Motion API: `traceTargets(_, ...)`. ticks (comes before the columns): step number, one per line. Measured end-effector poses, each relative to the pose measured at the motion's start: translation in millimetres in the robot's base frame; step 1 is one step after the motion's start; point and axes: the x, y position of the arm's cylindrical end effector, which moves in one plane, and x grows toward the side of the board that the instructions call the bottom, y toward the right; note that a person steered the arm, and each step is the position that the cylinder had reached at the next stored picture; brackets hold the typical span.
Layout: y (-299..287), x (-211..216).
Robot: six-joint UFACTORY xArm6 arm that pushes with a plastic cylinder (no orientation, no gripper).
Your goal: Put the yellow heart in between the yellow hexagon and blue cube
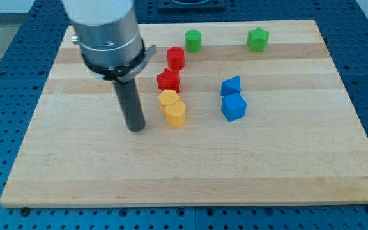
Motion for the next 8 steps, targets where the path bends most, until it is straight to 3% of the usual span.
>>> traceTargets(4,74,-2)
traceTargets(8,76,10)
